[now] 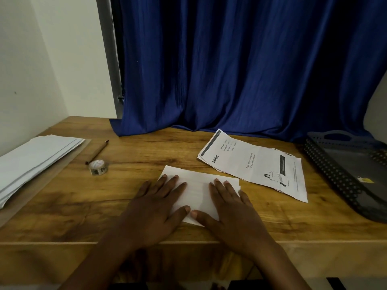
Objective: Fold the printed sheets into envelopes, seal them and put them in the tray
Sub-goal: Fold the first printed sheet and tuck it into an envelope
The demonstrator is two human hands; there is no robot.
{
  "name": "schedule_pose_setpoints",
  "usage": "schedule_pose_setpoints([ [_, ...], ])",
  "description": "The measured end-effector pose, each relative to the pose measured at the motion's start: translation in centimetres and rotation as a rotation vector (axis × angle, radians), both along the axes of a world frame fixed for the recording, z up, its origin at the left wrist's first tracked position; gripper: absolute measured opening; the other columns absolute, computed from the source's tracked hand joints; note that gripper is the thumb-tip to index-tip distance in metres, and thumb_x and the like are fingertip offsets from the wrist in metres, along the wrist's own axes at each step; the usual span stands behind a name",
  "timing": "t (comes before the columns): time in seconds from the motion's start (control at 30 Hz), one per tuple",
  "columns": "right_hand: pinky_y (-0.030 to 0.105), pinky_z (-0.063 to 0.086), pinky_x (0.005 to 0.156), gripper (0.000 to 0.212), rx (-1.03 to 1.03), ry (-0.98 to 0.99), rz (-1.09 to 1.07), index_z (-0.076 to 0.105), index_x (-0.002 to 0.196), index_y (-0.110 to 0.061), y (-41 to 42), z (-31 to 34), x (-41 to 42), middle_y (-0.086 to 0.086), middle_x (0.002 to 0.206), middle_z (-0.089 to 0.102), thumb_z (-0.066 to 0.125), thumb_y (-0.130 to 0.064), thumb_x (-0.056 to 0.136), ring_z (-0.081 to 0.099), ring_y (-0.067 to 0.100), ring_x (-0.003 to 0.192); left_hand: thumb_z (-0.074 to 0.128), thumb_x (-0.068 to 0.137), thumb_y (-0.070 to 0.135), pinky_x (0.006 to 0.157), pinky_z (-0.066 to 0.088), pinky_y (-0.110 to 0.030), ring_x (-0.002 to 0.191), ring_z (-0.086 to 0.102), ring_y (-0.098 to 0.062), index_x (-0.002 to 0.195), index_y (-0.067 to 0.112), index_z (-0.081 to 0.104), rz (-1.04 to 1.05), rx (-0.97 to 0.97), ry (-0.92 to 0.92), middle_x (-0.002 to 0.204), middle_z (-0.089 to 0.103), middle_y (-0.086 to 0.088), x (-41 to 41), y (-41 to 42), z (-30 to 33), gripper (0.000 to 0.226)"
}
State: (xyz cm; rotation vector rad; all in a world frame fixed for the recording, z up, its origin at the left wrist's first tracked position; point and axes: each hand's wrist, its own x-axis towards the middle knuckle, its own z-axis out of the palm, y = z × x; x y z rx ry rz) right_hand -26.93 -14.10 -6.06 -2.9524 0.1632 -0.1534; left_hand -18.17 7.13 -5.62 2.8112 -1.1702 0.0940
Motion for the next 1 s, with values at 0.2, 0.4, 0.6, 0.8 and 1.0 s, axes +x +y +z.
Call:
schedule_pose_setpoints([
  [0.2,0.033,-0.002,0.118,0.1,0.086,-0.164,-0.025,0.005,0.158,-0.04,0.2,0.1,-1.4,-0.016,0.167,-0.002,0.012,-0.096,0.075,-0.003,0.005,0.152,0.0,0.079,0.087,0.122,-0.011,-0.032,0.149,-0.017,0.0,0.158,0.045,0.0,0.044,-0.083,0.062,0.166,-0.009,0.02,-0.2,0.2,0.5,0.089],
  [0.4,0.034,0.003,0.123,0.091,0.021,-0.19,0.154,0.016,0.156,-0.046,-0.4,-0.4,-3.9,-0.027,0.164,0.006,0.021,-0.095,0.079,-0.004,-0.006,0.148,0.012,0.061,0.105,0.12,-0.01,-0.027,0.146,-0.016,0.01,0.157,0.046,0.012,0.018,-0.176,0.121,0.163,-0.005,0.029,-1.4,1.4,1.0,0.112],
  [0.6,0.029,0.018,0.12,0.078,0.072,-0.21,0.24,0.035,0.148,-0.054,-1.7,-0.1,-5.6,-0.036,0.157,0.024,0.054,-0.08,0.077,0.01,-0.015,0.14,0.041,0.07,0.096,0.125,-0.004,-0.029,0.145,-0.013,0.015,0.151,0.056,0.016,-0.101,-0.137,0.085,0.158,-0.004,0.039,-3.0,4.1,0.8,0.093],
  [0.8,0.025,0.045,0.105,0.054,0.482,-0.253,0.289,0.067,0.123,-0.049,-2.9,0.9,-6.5,-0.034,0.129,0.06,0.081,-0.02,0.08,0.052,-0.009,0.125,0.057,0.078,0.078,0.117,0.028,-0.024,0.14,0.024,0.016,0.134,0.063,0.047,-0.109,-0.393,0.147,0.146,0.033,0.045,-4.1,6.2,0.9,0.06],
  [1.0,0.015,0.056,0.068,0.043,0.848,-0.356,0.149,0.069,0.118,-0.048,-3.2,2.8,-5.2,-0.023,0.105,0.074,0.075,-0.051,0.075,0.069,0.0,0.098,0.063,0.076,0.065,0.066,0.055,-0.014,0.096,0.065,0.011,0.125,0.063,0.054,0.068,-0.753,0.244,0.108,0.066,0.035,-2.3,5.8,2.4,0.049],
])
